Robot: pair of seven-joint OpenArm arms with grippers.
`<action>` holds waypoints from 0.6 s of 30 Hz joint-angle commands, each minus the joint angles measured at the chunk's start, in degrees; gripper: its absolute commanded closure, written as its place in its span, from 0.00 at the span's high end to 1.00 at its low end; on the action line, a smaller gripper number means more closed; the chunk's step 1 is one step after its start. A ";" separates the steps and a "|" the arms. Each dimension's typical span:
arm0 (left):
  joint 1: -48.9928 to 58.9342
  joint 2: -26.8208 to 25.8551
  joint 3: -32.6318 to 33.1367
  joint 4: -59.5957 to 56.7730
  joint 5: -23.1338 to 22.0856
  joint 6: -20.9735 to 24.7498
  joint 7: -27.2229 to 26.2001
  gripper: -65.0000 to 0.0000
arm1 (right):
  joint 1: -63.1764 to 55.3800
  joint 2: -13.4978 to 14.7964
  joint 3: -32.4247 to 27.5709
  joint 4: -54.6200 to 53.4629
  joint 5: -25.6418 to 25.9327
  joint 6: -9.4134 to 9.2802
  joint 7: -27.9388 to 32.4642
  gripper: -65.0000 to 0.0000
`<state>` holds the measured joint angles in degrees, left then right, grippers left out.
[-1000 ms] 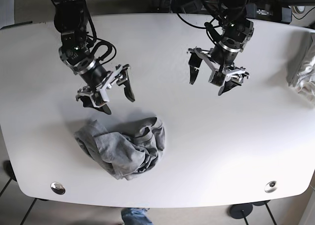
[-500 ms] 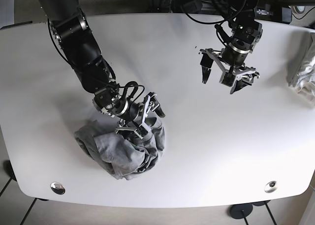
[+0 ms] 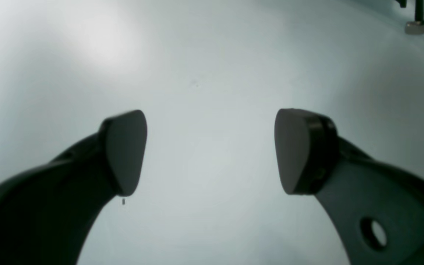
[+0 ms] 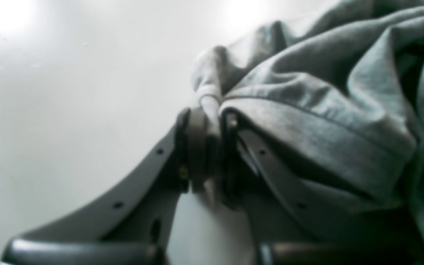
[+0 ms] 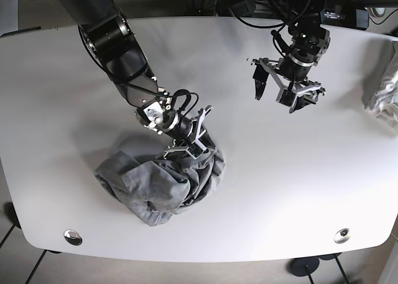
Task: Fold the T-shirt properly
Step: 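Lower the right gripper and pinch the crumpled grey garment, then lift the grey garment high with the right gripper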
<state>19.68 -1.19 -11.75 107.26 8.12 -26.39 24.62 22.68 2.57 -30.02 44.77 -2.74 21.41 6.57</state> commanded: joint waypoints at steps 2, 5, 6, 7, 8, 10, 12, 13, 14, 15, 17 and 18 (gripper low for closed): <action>-0.39 -0.26 -0.08 1.26 -0.69 0.33 -1.46 0.79 | -6.72 0.64 2.37 12.32 -1.26 0.88 -8.72 0.03; -0.39 -0.08 -1.83 3.55 -1.83 0.24 -1.46 0.79 | -17.45 1.87 6.59 34.83 -1.87 1.49 -19.10 0.03; -0.39 0.00 -2.80 4.25 -3.68 0.24 -1.54 0.79 | -19.47 2.49 6.77 40.54 -1.87 1.49 -21.56 0.03; -0.39 -0.17 -4.56 5.13 -8.08 0.24 -1.54 0.79 | -21.93 3.63 7.12 48.19 -1.87 1.49 -25.16 0.03; -0.39 -0.35 -6.93 5.48 -12.56 0.24 -1.54 0.79 | -23.07 5.12 7.21 55.23 -1.78 1.49 -28.59 0.03; -0.39 -1.75 -10.19 5.57 -18.10 0.24 -1.54 0.79 | -23.16 7.41 7.91 63.93 -1.34 1.49 -32.81 0.03; -0.39 -2.98 -12.82 5.40 -23.72 0.24 -1.37 0.79 | -21.58 8.55 10.37 71.93 -1.34 1.67 -37.21 0.03; -0.39 -3.51 -13.26 5.31 -25.04 0.24 -1.37 0.79 | -20.43 8.46 11.34 72.63 -1.43 2.11 -37.91 0.03; -0.39 -3.95 -13.35 5.22 -25.83 0.24 -1.37 0.79 | -18.76 8.38 12.22 72.72 -1.43 3.51 -37.91 0.03; -0.30 -4.48 -13.44 5.22 -26.10 0.24 -1.46 0.79 | -16.04 8.29 13.71 72.63 -1.43 5.10 -38.35 0.03; -0.30 -4.48 -13.53 5.22 -26.10 0.24 -1.46 0.79 | -12.43 8.20 15.38 72.54 -1.34 6.33 -39.58 0.03; -0.30 -4.48 -13.53 5.40 -26.10 0.24 -1.46 0.79 | -8.92 8.20 16.00 72.46 -1.26 7.29 -40.37 0.03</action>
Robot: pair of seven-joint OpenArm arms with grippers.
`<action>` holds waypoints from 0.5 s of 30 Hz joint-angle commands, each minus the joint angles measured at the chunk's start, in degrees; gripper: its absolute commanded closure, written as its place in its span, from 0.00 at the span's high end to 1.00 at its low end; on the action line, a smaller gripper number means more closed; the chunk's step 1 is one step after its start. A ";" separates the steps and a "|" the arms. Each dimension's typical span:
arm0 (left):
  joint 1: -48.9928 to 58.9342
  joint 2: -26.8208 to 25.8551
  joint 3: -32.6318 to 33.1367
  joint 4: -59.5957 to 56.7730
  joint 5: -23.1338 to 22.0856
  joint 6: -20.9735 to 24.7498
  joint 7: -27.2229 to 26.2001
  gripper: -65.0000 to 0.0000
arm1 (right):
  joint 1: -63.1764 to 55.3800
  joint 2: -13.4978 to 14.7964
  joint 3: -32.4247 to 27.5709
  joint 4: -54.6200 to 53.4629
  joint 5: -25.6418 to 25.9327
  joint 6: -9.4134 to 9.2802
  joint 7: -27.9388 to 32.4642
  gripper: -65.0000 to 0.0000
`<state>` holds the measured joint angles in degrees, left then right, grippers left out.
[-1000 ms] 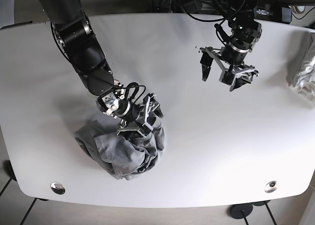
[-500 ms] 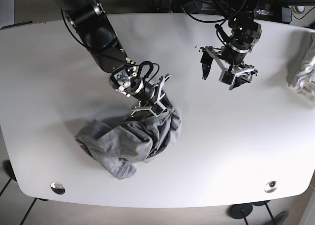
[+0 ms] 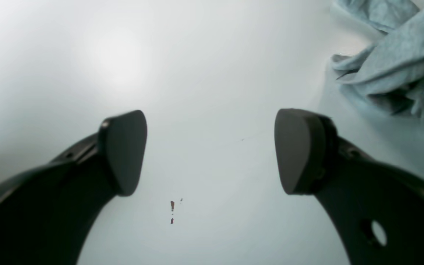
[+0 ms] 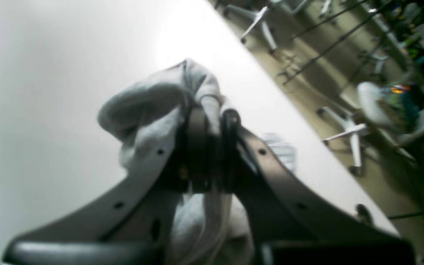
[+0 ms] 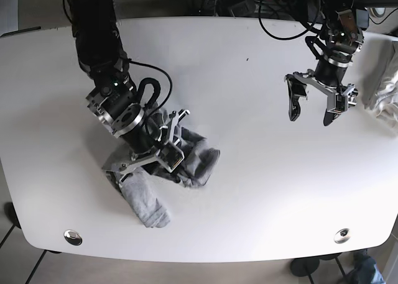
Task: Fold the T-shirt properly
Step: 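Lift the grey garment high with the right gripper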
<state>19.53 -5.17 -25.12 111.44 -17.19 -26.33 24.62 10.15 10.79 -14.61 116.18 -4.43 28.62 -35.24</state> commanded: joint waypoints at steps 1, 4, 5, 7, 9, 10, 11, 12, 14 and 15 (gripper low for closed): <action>-0.14 -0.50 -0.15 1.22 -0.70 0.17 -1.46 0.79 | 5.72 -0.02 1.03 0.87 0.43 0.43 0.65 0.03; -0.06 -1.38 -0.15 1.05 -0.52 0.17 -1.46 0.79 | 13.19 -2.65 1.38 0.26 0.43 0.52 -2.43 0.03; 0.03 -2.26 0.11 1.05 -0.70 0.17 -1.46 0.79 | 17.14 -3.53 1.38 0.26 0.43 0.52 -4.62 0.03; 0.03 -2.35 0.11 1.05 -0.70 0.17 -1.37 0.79 | 22.24 -4.76 1.38 0.17 0.43 0.52 -6.82 0.03; -0.06 -2.35 0.20 0.96 -0.70 0.17 -1.37 0.79 | 27.17 -5.64 1.38 0.08 0.43 0.52 -8.05 0.03; -0.14 -2.52 0.20 0.96 -0.70 0.17 -1.37 0.79 | 29.63 -6.17 1.38 -0.18 0.43 0.52 -8.40 0.03; -0.14 -2.61 0.20 0.87 -0.70 0.17 -1.37 0.79 | 32.35 -6.87 1.20 -0.97 0.43 0.52 -8.93 0.03; -0.14 -2.61 0.20 0.87 -0.61 0.17 -1.37 0.79 | 35.08 -7.40 1.20 -1.59 0.43 0.52 -9.55 0.03; -0.14 -2.61 0.20 0.87 -0.70 0.00 -1.37 0.79 | 41.94 -7.67 1.03 -2.73 0.51 0.52 -10.78 0.03; -0.14 -2.61 0.20 0.87 -0.70 -0.44 -1.37 0.79 | 45.89 -8.11 1.03 -3.87 0.51 0.52 -10.95 0.03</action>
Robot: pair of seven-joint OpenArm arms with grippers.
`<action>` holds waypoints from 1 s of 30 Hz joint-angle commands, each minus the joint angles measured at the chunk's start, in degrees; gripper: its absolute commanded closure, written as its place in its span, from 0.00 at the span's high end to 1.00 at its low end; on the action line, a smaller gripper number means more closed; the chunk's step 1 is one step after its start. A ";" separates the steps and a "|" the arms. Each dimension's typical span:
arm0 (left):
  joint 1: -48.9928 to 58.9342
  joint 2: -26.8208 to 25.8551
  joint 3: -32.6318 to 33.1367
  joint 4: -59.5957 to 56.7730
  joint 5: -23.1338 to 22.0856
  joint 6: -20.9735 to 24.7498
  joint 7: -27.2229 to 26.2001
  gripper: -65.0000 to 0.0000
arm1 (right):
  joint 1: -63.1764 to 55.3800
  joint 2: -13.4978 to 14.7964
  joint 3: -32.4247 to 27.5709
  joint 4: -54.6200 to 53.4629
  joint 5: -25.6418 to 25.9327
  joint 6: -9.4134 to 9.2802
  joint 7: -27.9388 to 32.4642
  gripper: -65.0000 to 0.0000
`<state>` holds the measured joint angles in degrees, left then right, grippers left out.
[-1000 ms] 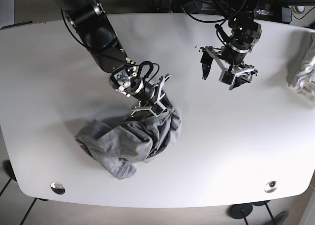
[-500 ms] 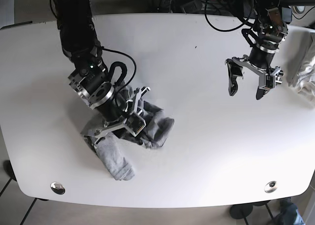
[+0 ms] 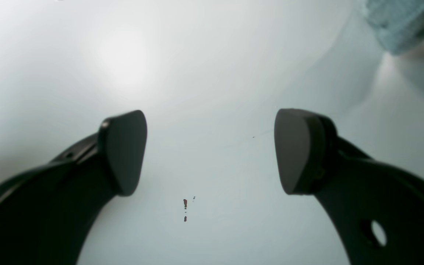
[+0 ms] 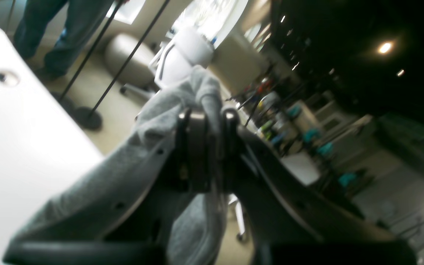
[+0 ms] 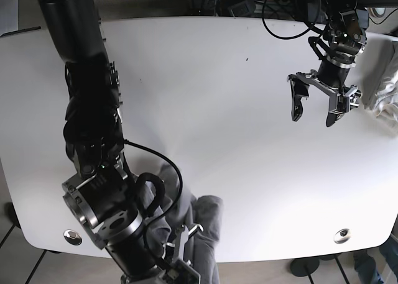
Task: Fold the T-shirt properly
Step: 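Lift the grey garment high with the right gripper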
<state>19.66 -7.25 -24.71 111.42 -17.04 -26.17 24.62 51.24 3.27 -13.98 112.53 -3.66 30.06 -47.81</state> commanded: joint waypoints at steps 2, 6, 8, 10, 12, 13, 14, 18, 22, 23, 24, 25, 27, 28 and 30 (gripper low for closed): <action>-0.28 -0.36 -0.21 0.80 -0.85 -2.53 -1.37 0.79 | 10.34 -1.99 0.48 -2.68 -0.25 -0.92 1.53 0.03; -0.28 -0.27 -0.30 0.10 -0.94 -4.38 -1.46 0.79 | 20.01 -4.72 0.40 -8.49 -0.25 -0.92 1.53 0.03; -0.28 -0.27 -0.30 0.10 -0.94 -4.38 -1.46 0.79 | 22.29 -5.07 0.48 -11.21 -0.25 -0.92 1.53 0.03; -0.36 -0.27 -0.30 0.10 -0.94 -4.20 -1.46 0.79 | 22.65 -5.33 0.66 -12.27 -0.25 -0.92 1.70 0.03; -0.45 -0.45 -0.30 0.10 -0.85 -4.11 -1.46 0.79 | 22.56 -5.33 0.66 -12.53 -0.25 -0.92 1.88 0.03; -1.15 -0.45 -0.30 0.10 -0.76 -4.11 -1.46 0.79 | 22.38 -5.33 0.75 -12.71 -0.25 -0.92 1.88 0.03; -2.03 -0.45 -0.39 0.01 -0.68 -4.11 -1.46 0.79 | 21.94 -5.33 0.75 -13.32 -0.25 -0.92 1.88 0.03; -3.70 -0.53 -1.01 -0.34 -0.59 -4.02 -1.46 0.79 | 21.50 -5.33 0.75 -13.94 -0.25 -0.92 1.97 0.03; -6.78 -0.53 -0.39 -4.38 1.61 -4.46 -1.46 0.79 | 21.33 -4.98 0.83 -14.02 -0.25 -0.92 1.97 0.03; -8.19 -0.62 0.84 -6.32 2.49 -4.64 -1.46 0.79 | 21.24 -4.98 0.83 -14.02 -0.25 -0.92 1.97 0.03; -9.24 -1.24 2.16 -8.43 2.84 -5.87 -1.46 0.79 | 21.24 -4.89 0.83 -14.02 -0.25 -0.92 1.97 0.03; -10.30 -2.47 3.21 -10.10 2.31 -7.80 -1.46 0.79 | 21.24 -4.89 0.83 -14.02 -0.25 -0.92 1.97 0.03; -11.62 -4.05 5.06 -12.91 0.11 -11.58 -1.46 0.79 | 21.15 -4.89 0.83 -14.02 -0.25 -0.92 1.97 0.03; -12.76 -4.40 6.64 -14.58 -0.33 -12.82 -1.54 0.79 | 21.15 -4.89 0.83 -14.02 -0.34 -0.92 1.97 0.03; -14.61 -5.55 9.54 -16.43 1.35 -13.25 -1.98 0.79 | 21.15 -4.89 0.83 -14.02 -0.34 -0.92 1.97 0.03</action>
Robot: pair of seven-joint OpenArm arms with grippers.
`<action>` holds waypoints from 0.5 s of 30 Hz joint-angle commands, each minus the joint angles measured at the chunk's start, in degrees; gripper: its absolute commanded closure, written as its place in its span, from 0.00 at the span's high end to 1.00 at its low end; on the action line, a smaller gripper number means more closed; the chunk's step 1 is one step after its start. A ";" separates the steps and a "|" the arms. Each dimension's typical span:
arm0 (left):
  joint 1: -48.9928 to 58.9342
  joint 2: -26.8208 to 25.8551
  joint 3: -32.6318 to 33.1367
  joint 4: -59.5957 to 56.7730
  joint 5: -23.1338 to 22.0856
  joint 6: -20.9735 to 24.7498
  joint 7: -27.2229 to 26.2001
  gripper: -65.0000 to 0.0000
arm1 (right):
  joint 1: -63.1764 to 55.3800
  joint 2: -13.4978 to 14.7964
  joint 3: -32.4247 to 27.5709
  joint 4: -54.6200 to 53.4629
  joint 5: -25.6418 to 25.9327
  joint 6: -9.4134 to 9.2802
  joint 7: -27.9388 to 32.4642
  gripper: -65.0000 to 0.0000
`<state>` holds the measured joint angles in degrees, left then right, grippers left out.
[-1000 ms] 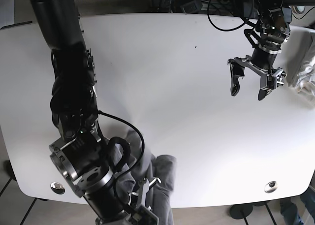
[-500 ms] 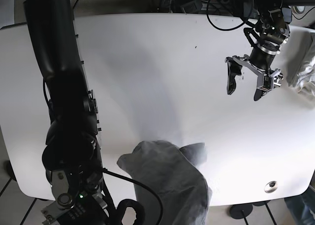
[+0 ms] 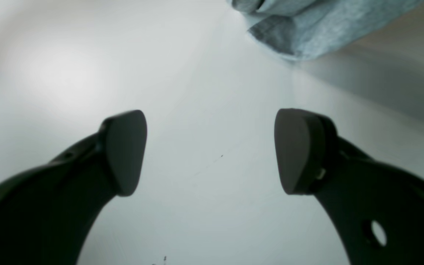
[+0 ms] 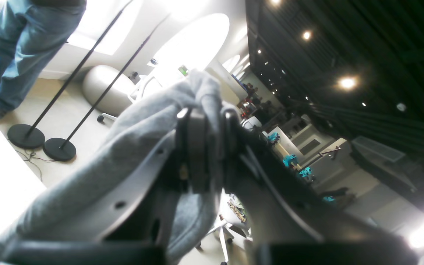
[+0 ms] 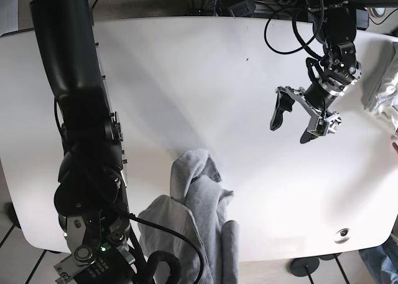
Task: Fold the T-shirt properly
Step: 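Lift the grey garment high with the right gripper, then move the left gripper to the hanging garment and grasp an edge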
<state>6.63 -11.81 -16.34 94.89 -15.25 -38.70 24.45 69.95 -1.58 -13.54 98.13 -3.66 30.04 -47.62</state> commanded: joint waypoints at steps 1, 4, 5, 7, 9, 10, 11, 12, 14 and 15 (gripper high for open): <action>-3.07 -1.59 3.99 -1.31 1.49 -0.38 -4.01 0.79 | 2.27 -0.04 0.40 0.38 -0.34 -0.90 1.77 0.03; -6.24 -1.94 10.76 -5.62 8.17 0.06 -10.78 0.79 | 1.39 -0.04 0.40 0.64 -0.43 -0.90 1.77 0.03; -7.21 -1.77 12.16 -6.76 9.93 1.20 -12.27 0.79 | 1.30 -0.04 0.40 0.64 -0.34 -0.90 1.77 0.03; -8.61 -1.68 15.41 -9.05 11.95 4.46 -14.82 0.79 | 0.60 -0.04 0.40 0.64 -0.43 -0.90 1.77 0.03; -9.58 -1.68 20.78 -11.95 12.21 8.50 -18.43 0.79 | 0.42 -0.04 0.40 0.64 -0.51 -0.90 1.86 0.03; -10.37 -1.68 23.68 -13.44 12.21 11.14 -21.15 0.79 | 0.33 -0.04 0.40 0.64 -0.60 -0.90 1.86 0.03; -10.81 -1.68 25.00 -14.67 12.21 13.34 -22.64 0.79 | 0.33 -0.04 0.40 0.55 -0.60 -0.90 1.86 0.03; -11.51 -1.51 26.23 -16.08 12.21 16.06 -23.96 0.79 | 0.51 -0.04 0.40 0.38 -0.78 -0.90 1.86 0.03; -12.83 -0.27 28.60 -18.72 12.21 19.84 -26.16 0.79 | 0.77 -0.04 0.40 0.38 -0.87 -0.90 2.38 0.03; -13.53 0.52 29.48 -20.21 12.21 20.28 -27.39 0.79 | 0.95 -0.04 0.40 0.38 -0.87 -0.90 3.09 0.03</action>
<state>-5.82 -11.49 13.32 73.45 -2.46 -17.98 -1.48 68.10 -1.43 -13.54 98.04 -4.32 30.04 -46.68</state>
